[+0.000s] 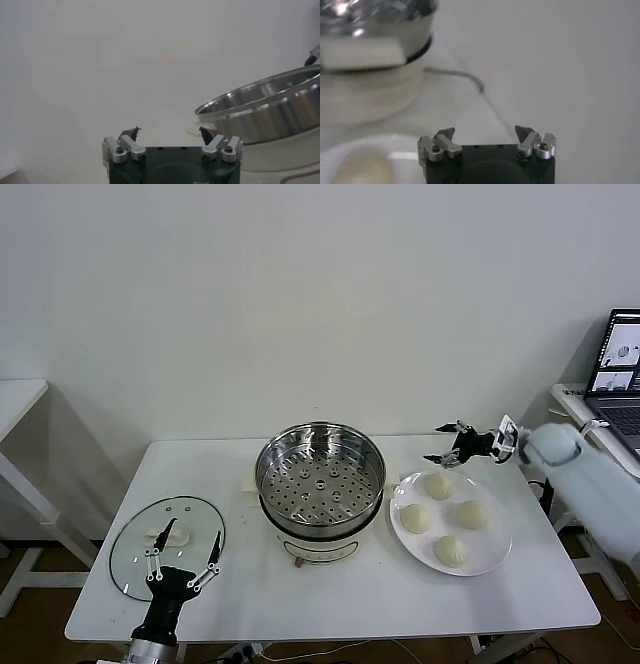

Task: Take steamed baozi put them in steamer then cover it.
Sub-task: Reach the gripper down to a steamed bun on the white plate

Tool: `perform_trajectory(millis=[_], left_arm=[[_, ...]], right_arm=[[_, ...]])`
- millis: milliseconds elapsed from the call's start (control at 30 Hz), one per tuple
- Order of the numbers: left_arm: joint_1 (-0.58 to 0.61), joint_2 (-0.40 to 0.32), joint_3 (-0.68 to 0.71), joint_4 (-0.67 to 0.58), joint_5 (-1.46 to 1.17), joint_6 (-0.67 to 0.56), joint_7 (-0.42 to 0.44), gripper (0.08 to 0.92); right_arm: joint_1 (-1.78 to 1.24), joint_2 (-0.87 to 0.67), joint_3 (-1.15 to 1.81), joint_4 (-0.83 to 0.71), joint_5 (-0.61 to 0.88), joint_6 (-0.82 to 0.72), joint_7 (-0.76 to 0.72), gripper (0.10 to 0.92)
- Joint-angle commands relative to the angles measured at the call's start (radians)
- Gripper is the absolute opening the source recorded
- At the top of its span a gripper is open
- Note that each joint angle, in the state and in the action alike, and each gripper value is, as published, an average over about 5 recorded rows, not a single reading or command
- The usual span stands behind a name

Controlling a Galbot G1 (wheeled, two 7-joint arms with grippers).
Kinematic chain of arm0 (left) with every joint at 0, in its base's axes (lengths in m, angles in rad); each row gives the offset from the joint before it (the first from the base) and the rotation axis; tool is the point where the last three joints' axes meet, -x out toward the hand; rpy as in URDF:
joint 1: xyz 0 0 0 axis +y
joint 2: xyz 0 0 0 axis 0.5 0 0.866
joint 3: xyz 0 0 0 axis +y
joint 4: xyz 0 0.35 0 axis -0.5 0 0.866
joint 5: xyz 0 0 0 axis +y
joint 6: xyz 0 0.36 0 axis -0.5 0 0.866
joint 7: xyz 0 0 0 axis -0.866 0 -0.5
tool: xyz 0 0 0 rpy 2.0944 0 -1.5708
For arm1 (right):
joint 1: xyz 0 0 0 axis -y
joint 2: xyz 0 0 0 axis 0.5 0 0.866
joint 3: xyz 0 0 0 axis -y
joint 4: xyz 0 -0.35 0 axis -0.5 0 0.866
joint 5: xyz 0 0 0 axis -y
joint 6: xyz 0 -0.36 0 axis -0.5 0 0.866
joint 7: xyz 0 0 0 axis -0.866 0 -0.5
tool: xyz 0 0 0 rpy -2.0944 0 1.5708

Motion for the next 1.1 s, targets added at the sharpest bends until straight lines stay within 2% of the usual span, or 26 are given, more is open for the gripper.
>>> perform_trajectory(millis=[33, 433, 1000, 1100], left_arm=[[0.004, -0.007, -0.007, 0.002, 0.001, -0.004, -0.002, 0.823], [0.014, -0.013, -0.016, 0.002, 0.001, -0.012, -0.004, 0.823], [0.012, -0.013, -0.022, 0.011, 0.000, -0.020, -0.008, 0.823], [0.011, -0.013, -0.023, 0.012, 0.000, -0.021, -0.008, 0.823]], right_arm=[[0.157, 0.090, -0.155, -0.149, -0.298, 0.014, -0.229, 0.823], [0.137, 0.233, -0.150, -0.284, -0.400, 0.052, -0.169, 0.823], [0.110, 0.285, -0.143, -0.353, -0.481, 0.080, -0.111, 0.821], [0.106, 0.288, -0.144, -0.357, -0.483, 0.080, -0.102, 0.799]])
